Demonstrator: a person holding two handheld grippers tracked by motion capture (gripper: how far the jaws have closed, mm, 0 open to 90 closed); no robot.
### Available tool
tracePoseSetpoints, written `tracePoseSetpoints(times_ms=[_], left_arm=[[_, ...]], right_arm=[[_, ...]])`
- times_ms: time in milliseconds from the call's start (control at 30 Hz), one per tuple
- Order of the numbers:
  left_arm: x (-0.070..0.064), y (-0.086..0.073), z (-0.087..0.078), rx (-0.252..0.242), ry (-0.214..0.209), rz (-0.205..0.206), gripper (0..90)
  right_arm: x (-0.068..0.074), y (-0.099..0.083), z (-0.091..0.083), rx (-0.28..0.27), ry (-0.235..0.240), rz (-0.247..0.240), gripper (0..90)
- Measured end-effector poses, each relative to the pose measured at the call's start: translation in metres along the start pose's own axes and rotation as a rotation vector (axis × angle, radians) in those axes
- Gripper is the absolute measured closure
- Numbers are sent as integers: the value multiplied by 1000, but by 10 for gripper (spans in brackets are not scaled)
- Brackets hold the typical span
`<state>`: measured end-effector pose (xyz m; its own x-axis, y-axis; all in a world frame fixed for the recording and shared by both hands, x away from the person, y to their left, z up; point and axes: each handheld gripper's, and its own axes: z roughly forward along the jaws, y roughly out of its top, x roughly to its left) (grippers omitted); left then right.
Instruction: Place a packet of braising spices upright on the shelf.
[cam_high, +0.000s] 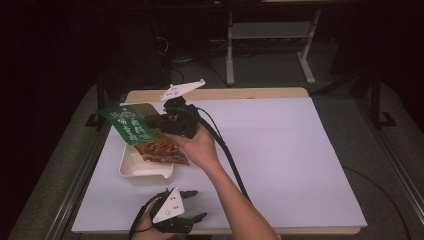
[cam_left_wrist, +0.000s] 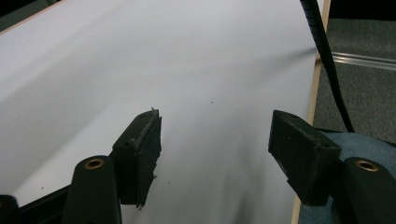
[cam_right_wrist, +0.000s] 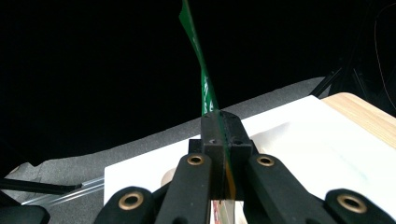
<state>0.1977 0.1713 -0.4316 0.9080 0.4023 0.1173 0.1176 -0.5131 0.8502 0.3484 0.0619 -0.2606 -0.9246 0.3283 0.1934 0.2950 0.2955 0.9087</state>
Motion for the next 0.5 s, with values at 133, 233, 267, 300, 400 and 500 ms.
tracePoseSetpoints(times_ms=[133,233,267,300,400,500], left_arm=[[-1,0,0,12,0,12,339],[-2,0,0,12,-3,12,338],[-2,0,0,12,0,16,338],[-2,0,0,14,1,18,338],[-1,0,0,14,1,20,332],[-2,0,-1,10,2,18,328]], right_arm=[[1,0,7,2,3,9,895],[3,0,17,16,6,3,896],[3,-1,19,17,5,1,895],[3,-1,21,22,6,0,895],[4,-2,28,28,12,3,895],[4,-4,34,31,21,11,895]])
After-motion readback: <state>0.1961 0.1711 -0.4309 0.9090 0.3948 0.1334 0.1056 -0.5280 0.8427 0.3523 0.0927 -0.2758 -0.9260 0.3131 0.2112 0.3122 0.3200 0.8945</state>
